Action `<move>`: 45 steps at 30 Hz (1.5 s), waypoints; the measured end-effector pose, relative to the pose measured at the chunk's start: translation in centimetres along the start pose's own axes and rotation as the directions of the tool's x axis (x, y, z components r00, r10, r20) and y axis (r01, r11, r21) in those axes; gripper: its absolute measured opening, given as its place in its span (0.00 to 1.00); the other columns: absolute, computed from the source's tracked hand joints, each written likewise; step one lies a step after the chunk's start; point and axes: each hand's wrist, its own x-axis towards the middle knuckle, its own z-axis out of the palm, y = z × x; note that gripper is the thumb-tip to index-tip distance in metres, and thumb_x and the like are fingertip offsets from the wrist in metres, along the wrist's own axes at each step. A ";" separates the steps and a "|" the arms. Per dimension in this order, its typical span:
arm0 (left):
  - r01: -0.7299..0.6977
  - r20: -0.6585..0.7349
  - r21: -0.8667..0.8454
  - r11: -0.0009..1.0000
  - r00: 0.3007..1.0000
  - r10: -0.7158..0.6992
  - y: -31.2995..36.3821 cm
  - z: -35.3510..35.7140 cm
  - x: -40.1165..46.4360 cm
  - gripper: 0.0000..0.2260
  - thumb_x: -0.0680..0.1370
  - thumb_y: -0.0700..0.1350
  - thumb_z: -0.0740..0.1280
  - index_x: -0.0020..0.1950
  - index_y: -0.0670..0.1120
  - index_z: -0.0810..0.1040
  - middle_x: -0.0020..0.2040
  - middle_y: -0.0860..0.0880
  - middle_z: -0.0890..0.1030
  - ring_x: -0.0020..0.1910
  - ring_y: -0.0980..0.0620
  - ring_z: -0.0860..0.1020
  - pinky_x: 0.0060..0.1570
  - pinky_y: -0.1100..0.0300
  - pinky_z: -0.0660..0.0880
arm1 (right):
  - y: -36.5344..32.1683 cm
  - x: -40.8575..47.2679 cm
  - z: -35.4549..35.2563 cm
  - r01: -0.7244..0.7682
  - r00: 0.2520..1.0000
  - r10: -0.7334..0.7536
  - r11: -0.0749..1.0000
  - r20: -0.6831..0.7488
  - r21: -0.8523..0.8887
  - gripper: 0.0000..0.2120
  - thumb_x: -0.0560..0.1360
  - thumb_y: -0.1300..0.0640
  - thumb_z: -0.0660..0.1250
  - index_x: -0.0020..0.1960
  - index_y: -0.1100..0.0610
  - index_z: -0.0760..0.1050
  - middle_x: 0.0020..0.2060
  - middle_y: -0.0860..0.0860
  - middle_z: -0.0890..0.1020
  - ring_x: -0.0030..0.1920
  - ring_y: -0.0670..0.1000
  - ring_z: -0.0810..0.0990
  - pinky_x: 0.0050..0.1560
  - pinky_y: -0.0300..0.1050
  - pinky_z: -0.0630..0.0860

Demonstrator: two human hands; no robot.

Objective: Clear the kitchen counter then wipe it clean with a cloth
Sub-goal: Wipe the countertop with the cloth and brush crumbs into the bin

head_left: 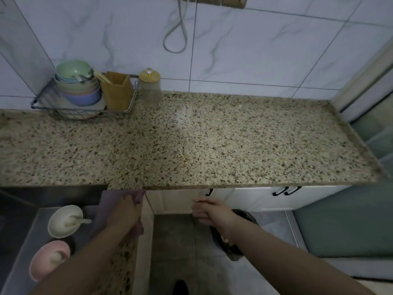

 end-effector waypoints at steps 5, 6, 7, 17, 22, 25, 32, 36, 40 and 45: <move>-0.002 -0.080 -0.047 0.999 0.997 -0.002 2.7 -1.7 0.1 0.17 0.83 0.46 0.60 0.67 0.38 0.75 0.63 0.36 0.78 0.62 0.38 0.76 0.59 0.50 0.71 | -1.5 -2.2 -3.4 0.079 0.997 -0.078 0.996 -0.025 0.050 0.09 0.78 0.55 0.68 0.57 0.53 0.81 0.50 0.50 0.87 0.52 0.51 0.85 0.63 0.53 0.78; -0.011 -0.124 -0.026 1.000 0.992 0.008 3.7 -2.0 -0.2 0.17 0.83 0.47 0.58 0.63 0.37 0.77 0.58 0.37 0.81 0.58 0.38 0.78 0.54 0.51 0.72 | -1.7 -2.6 -4.2 0.098 0.995 -0.096 0.993 -0.032 0.070 0.09 0.77 0.56 0.69 0.57 0.54 0.81 0.50 0.51 0.87 0.53 0.52 0.85 0.63 0.55 0.78; -0.017 -0.139 -0.070 0.997 0.990 0.007 5.6 -2.4 -1.0 0.17 0.84 0.48 0.57 0.60 0.37 0.78 0.53 0.37 0.82 0.53 0.38 0.80 0.48 0.52 0.72 | -1.8 -3.1 -5.4 0.116 0.993 -0.113 0.989 -0.044 0.089 0.10 0.77 0.56 0.70 0.58 0.54 0.81 0.51 0.52 0.86 0.54 0.53 0.85 0.63 0.56 0.77; 0.092 0.174 -0.909 0.407 0.971 0.167 28.3 1.8 -12.6 0.07 0.80 0.44 0.60 0.50 0.47 0.78 0.47 0.44 0.82 0.45 0.46 0.79 0.46 0.52 0.75 | -2.6 -7.1 -18.5 0.199 0.973 -0.156 0.941 -0.170 0.275 0.21 0.77 0.49 0.69 0.69 0.50 0.73 0.60 0.48 0.79 0.62 0.52 0.77 0.68 0.51 0.72; 0.318 0.381 -0.924 0.211 0.814 0.438 38.3 5.8 -18.5 0.14 0.80 0.47 0.60 0.58 0.41 0.80 0.52 0.43 0.86 0.50 0.47 0.84 0.51 0.52 0.78 | -3.7 -11.0 -27.0 0.235 0.971 -0.184 0.830 -0.150 0.506 0.26 0.77 0.39 0.65 0.68 0.55 0.75 0.64 0.53 0.79 0.65 0.57 0.77 0.66 0.55 0.73; 0.358 0.441 -0.898 0.257 0.735 0.515 42.5 8.5 -20.4 0.18 0.80 0.50 0.61 0.62 0.41 0.80 0.57 0.42 0.84 0.54 0.46 0.84 0.51 0.51 0.78 | -3.6 -13.7 -31.8 0.282 0.929 -0.371 0.741 0.021 0.609 0.32 0.78 0.35 0.62 0.69 0.59 0.75 0.66 0.60 0.78 0.66 0.61 0.77 0.68 0.64 0.71; 0.249 0.433 -0.893 0.374 0.703 0.565 48.2 13.4 -22.5 0.14 0.71 0.48 0.74 0.53 0.43 0.83 0.52 0.41 0.86 0.50 0.46 0.85 0.41 0.55 0.82 | -2.9 -14.7 -39.5 0.223 0.943 -0.329 0.723 0.042 0.654 0.29 0.76 0.41 0.67 0.65 0.63 0.78 0.63 0.63 0.80 0.62 0.62 0.80 0.56 0.58 0.80; 0.181 0.415 -0.884 0.431 0.727 0.547 49.5 14.9 -20.3 0.11 0.76 0.35 0.69 0.58 0.42 0.79 0.50 0.40 0.85 0.49 0.44 0.84 0.42 0.53 0.82 | -3.5 -12.8 -41.0 0.176 0.980 -0.193 0.735 -0.048 0.655 0.26 0.74 0.45 0.70 0.64 0.62 0.78 0.59 0.62 0.82 0.58 0.63 0.82 0.57 0.61 0.79; 0.122 0.464 -0.812 0.571 0.728 0.504 50.5 15.0 -17.1 0.10 0.78 0.34 0.63 0.53 0.45 0.80 0.45 0.41 0.85 0.44 0.43 0.84 0.46 0.48 0.80 | -5.0 -11.5 -41.4 0.201 0.979 -0.149 0.692 -0.136 0.693 0.23 0.80 0.47 0.63 0.66 0.63 0.75 0.61 0.62 0.81 0.62 0.60 0.80 0.66 0.57 0.74; 0.138 0.527 -0.771 0.621 0.685 0.503 51.5 15.1 -13.5 0.11 0.81 0.33 0.59 0.53 0.43 0.80 0.40 0.43 0.85 0.34 0.50 0.83 0.28 0.57 0.79 | -7.4 -10.4 -43.2 0.258 0.963 -0.120 0.677 -0.243 0.689 0.20 0.82 0.47 0.61 0.64 0.62 0.76 0.56 0.60 0.84 0.56 0.57 0.83 0.55 0.51 0.79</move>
